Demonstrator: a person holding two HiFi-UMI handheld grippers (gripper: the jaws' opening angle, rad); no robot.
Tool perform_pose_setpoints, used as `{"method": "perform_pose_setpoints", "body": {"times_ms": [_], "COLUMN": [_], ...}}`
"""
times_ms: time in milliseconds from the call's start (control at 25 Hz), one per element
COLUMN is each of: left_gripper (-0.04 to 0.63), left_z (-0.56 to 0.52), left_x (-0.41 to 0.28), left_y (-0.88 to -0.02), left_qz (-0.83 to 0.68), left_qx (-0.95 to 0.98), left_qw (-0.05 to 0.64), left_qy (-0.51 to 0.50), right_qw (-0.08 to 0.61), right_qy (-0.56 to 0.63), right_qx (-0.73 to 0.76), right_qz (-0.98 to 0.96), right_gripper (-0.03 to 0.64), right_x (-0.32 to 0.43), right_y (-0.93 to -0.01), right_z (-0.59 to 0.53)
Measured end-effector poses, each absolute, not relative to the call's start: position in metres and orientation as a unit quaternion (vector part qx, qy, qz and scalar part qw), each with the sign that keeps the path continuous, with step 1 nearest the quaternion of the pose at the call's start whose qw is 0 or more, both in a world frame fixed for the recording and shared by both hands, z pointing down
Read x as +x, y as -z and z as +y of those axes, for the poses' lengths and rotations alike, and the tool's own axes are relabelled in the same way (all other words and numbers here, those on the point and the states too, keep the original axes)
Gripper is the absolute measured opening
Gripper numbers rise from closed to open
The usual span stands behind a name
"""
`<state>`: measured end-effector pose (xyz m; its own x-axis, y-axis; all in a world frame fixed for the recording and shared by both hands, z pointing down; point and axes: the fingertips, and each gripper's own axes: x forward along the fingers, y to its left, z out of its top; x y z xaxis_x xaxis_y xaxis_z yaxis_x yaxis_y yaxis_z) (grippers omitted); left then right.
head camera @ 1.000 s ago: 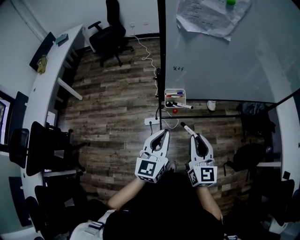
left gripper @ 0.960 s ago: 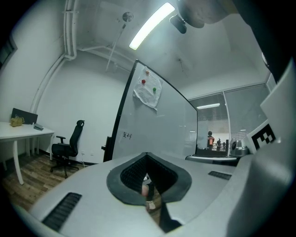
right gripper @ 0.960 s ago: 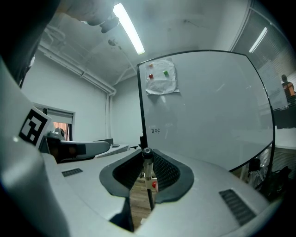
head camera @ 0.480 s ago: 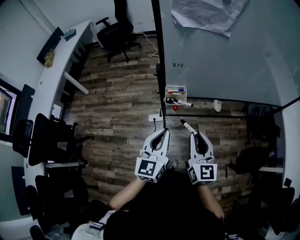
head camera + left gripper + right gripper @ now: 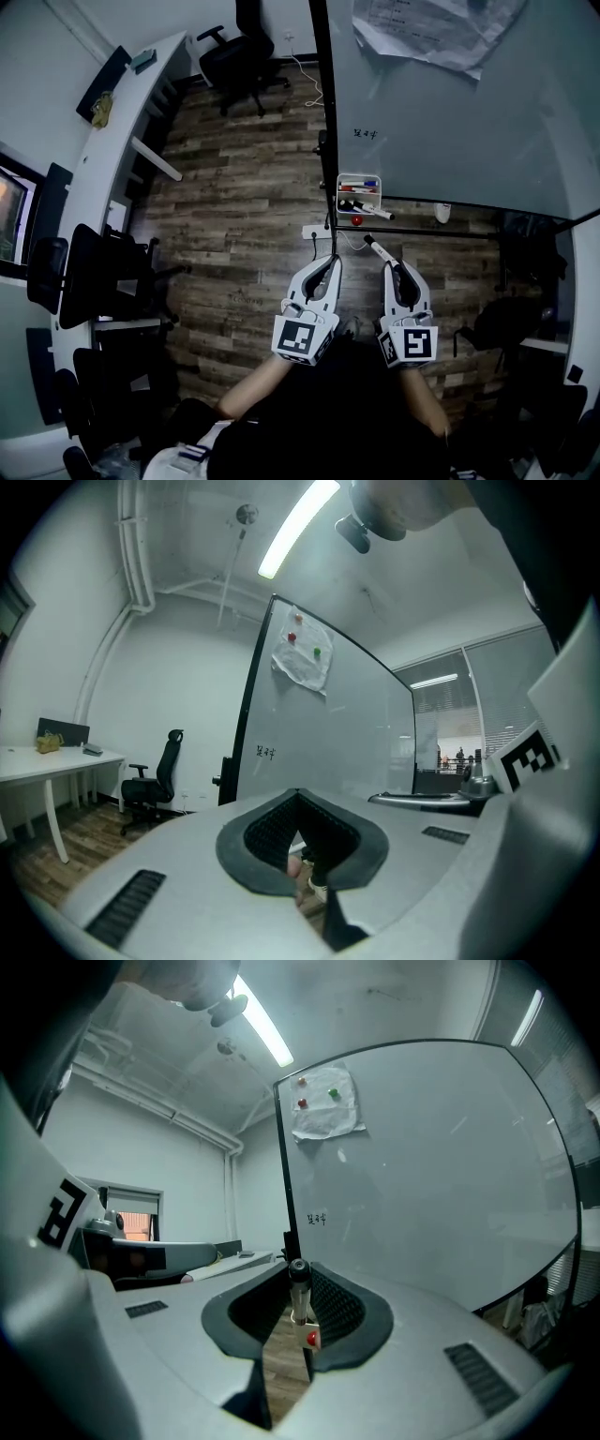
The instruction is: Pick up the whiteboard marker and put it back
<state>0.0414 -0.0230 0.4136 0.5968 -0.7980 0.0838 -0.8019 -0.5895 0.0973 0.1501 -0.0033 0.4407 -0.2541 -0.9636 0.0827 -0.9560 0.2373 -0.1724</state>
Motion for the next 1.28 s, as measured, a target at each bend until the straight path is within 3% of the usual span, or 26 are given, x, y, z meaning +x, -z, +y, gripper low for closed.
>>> {"method": "perform_pose_setpoints", "body": {"times_ms": [1280], "left_gripper": [0.008], "left_z": [-0.115], "left_x": [0.023], "left_y": [-0.457], "left_qz": [-0.434], "left_qx": [0.890], "left_qw": [0.134], "left_qy": [-0.027], "right_qw": [-0.021], "right_qy": [0.133], "right_qx": [-0.608], "right_qz": [0.782], "right_gripper": [0.081], "right_x": [0.118], "right_y": [-0.481], "right_z": [-0.095]}}
